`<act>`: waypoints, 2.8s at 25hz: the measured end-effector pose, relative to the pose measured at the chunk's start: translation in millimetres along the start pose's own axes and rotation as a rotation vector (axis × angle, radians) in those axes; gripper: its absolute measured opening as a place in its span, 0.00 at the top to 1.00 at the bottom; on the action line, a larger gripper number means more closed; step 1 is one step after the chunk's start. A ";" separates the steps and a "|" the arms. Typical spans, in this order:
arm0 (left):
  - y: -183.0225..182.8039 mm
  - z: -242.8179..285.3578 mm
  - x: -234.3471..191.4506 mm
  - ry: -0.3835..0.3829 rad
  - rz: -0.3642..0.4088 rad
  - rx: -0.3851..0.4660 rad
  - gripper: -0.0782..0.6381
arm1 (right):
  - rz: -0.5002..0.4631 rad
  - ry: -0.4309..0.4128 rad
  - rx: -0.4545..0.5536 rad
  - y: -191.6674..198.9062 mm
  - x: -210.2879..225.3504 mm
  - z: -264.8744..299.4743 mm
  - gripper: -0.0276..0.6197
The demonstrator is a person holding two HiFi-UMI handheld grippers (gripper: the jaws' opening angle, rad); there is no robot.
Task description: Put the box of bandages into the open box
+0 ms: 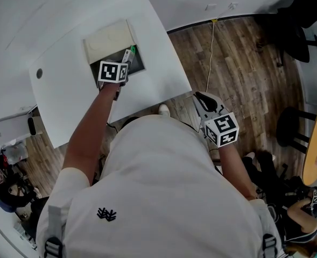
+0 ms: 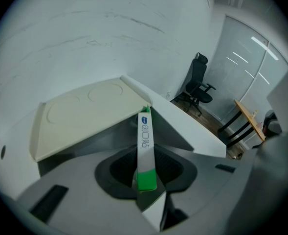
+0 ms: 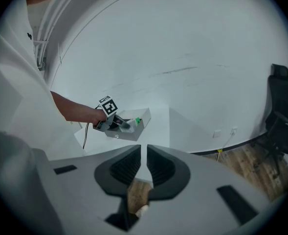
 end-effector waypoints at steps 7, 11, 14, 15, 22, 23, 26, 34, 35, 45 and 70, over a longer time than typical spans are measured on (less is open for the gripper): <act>-3.3 0.6 4.6 -0.029 0.029 0.001 0.72 | -0.002 -0.008 -0.013 1.8 5.7 0.9 0.90; -4.8 0.4 6.0 -0.027 0.028 0.012 0.66 | -0.012 -0.016 -0.015 1.7 4.6 2.0 0.90; -6.1 -3.4 6.4 -0.020 0.023 0.022 0.64 | -0.018 -0.026 -0.019 1.6 2.2 3.9 0.90; -5.6 -5.2 6.6 -0.019 0.021 0.025 0.64 | -0.020 -0.031 -0.021 1.9 1.0 4.5 0.90; -1.7 -28.4 4.5 0.003 -0.006 0.081 0.64 | -0.051 -0.073 -0.036 0.2 -12.9 14.8 0.90; -1.0 -33.1 2.9 0.008 -0.012 0.092 0.64 | -0.057 -0.080 -0.039 -0.2 -17.2 17.5 0.90; 0.0 -47.3 -0.1 0.028 -0.024 0.134 0.64 | -0.075 -0.097 -0.046 -2.4 -29.0 24.7 0.90; 23.7 -84.0 -10.4 0.074 -0.055 0.209 0.66 | -0.114 -0.135 -0.064 -2.0 -65.5 43.0 0.90; 28.2 -88.9 -12.7 0.081 -0.059 0.217 0.67 | -0.117 -0.138 -0.064 -1.8 -71.4 45.6 0.90; 73.0 -144.3 -33.9 0.157 -0.091 0.308 0.84 | -0.144 -0.146 -0.070 -1.5 -132.3 68.4 0.90; 215.9 -282.7 -45.0 0.392 -0.043 0.477 0.88 | -0.157 -0.077 -0.024 27.1 -273.7 73.5 0.93</act>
Point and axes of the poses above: the fingertips, and each gripper's own axes: z forward along the fingers, x to its right, y out of its underside, the point moved 3 cm from there along -z, backward along the fingers, and after that the axes turned 7 degrees about -y, right-handed, at the moved point
